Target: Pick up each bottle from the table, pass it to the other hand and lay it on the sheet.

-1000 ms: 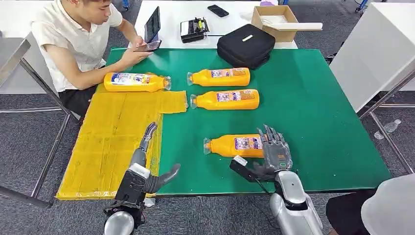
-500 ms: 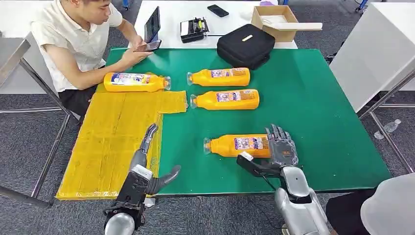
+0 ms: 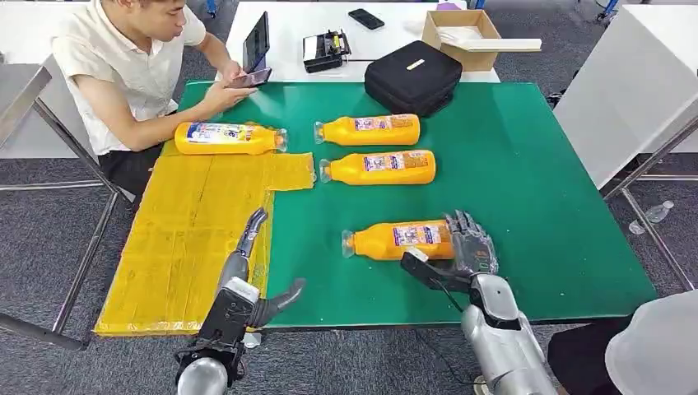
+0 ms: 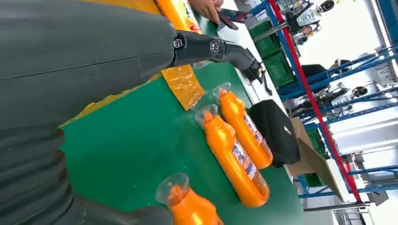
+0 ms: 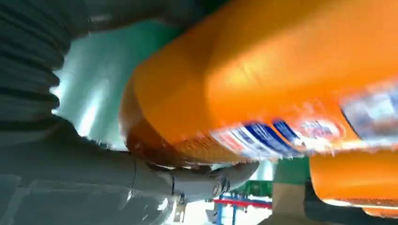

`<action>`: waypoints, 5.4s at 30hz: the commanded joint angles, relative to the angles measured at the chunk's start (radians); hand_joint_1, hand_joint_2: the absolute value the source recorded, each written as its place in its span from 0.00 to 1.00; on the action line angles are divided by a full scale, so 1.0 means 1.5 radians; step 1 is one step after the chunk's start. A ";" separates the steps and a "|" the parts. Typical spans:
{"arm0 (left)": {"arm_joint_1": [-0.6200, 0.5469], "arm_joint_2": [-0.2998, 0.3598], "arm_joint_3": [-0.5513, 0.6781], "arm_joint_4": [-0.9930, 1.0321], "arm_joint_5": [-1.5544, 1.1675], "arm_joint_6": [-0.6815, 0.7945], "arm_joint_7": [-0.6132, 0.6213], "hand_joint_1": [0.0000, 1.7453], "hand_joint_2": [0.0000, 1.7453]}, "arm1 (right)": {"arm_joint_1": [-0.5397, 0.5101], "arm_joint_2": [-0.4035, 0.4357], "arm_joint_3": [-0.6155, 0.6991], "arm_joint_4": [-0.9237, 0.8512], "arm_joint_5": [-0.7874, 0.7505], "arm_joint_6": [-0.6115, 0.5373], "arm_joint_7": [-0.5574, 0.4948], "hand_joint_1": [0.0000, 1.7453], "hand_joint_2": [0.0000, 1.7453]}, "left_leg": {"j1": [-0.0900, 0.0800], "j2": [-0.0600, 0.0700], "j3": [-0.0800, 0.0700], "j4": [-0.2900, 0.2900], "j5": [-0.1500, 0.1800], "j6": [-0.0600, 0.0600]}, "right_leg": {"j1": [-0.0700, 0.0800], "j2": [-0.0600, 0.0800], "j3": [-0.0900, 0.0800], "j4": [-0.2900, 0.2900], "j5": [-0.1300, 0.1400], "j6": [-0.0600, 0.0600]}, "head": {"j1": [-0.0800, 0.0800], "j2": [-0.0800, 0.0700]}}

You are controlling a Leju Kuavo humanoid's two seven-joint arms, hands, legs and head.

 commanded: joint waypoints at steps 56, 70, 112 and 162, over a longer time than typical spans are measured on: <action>0.002 -0.028 -0.001 0.086 0.470 -0.079 -0.001 0.00 1.00 | 0.123 0.153 0.075 -0.333 -0.572 0.149 -0.293 1.00 1.00 | 0.000 0.002 0.001 0.000 -0.001 0.000 | 0.000 0.001 0.000 0.000 0.000 -0.002 | 0.000 0.000; -0.004 -0.015 -0.063 0.064 0.470 -0.162 0.009 0.00 1.00 | 0.048 0.170 0.122 -0.170 -0.576 0.144 -0.287 1.00 1.00 | 0.000 0.003 0.002 0.000 -0.002 0.000 | 0.001 0.001 0.002 0.000 -0.001 -0.003 | 0.000 0.000; -0.070 -0.027 -0.057 0.076 0.518 -0.137 -0.037 0.00 1.00 | 0.022 0.196 0.289 -0.054 -0.549 0.123 -0.295 1.00 1.00 | 0.001 0.002 0.002 0.000 -0.002 0.000 | 0.001 -0.001 0.002 0.000 -0.001 -0.003 | 0.000 0.000; -0.097 -0.020 -0.055 0.060 0.336 -0.100 -0.111 1.00 1.00 | -0.028 0.168 0.340 0.074 -0.583 0.120 -0.273 0.08 1.00 | 0.001 0.001 0.000 0.000 -0.001 0.000 | 0.001 -0.002 -0.001 0.000 -0.001 -0.002 | 0.000 0.000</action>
